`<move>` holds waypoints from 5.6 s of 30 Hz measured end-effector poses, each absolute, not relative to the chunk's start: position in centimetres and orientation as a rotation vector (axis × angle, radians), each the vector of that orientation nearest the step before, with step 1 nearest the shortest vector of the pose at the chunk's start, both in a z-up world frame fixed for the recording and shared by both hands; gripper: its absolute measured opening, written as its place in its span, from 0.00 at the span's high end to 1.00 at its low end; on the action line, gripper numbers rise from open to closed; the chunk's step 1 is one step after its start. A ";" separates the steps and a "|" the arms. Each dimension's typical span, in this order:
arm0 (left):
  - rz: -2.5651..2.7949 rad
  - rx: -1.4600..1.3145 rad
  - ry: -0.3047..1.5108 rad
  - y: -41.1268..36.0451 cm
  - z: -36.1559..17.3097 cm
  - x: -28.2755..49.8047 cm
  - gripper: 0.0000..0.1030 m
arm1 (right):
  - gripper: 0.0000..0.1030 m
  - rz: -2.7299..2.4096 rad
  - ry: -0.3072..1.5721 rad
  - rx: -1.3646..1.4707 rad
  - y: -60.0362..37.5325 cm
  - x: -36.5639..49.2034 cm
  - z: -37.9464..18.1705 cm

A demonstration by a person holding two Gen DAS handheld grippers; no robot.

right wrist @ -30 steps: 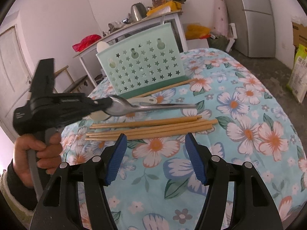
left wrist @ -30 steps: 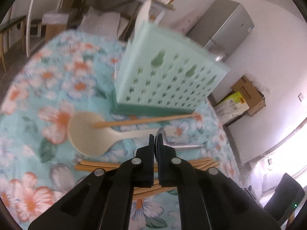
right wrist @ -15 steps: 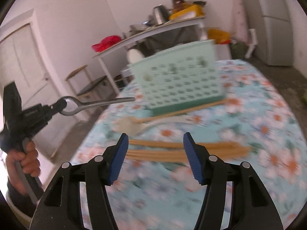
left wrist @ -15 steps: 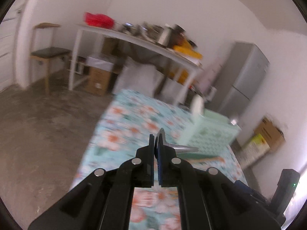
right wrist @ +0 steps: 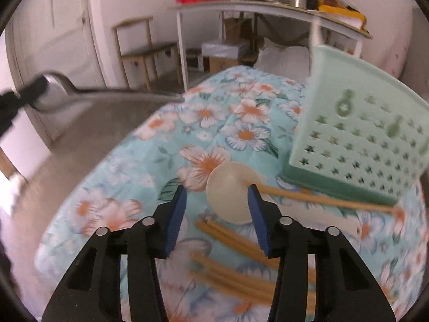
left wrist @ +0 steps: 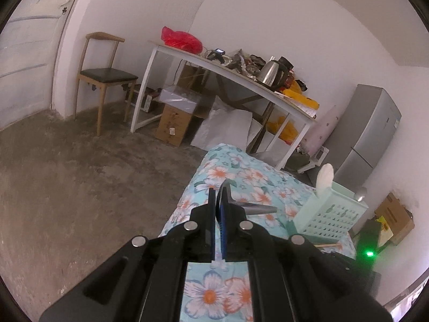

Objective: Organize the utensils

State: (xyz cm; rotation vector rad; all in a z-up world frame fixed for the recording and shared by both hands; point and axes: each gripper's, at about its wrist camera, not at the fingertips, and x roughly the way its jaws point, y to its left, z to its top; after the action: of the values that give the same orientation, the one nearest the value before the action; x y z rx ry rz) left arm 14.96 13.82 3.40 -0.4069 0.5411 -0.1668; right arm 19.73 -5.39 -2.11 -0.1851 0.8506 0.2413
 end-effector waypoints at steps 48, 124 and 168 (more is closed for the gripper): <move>-0.352 0.193 0.357 -4.6 15.2 17.2 0.98 | 0.96 0.348 0.280 0.507 -25.4 6.3 13.3; -0.450 -0.071 0.425 -1.1 7.8 13.6 0.06 | 0.96 0.397 0.127 0.644 -31.7 15.2 18.2; -0.437 -0.110 0.458 -0.7 6.6 12.7 0.06 | 0.85 0.325 0.291 0.780 -33.2 10.4 10.0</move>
State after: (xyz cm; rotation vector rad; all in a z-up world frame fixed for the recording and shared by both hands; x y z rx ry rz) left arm 12.66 -0.72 6.59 -0.1099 0.4576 -0.4373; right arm 10.38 -33.22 10.01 0.7799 0.2909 0.3254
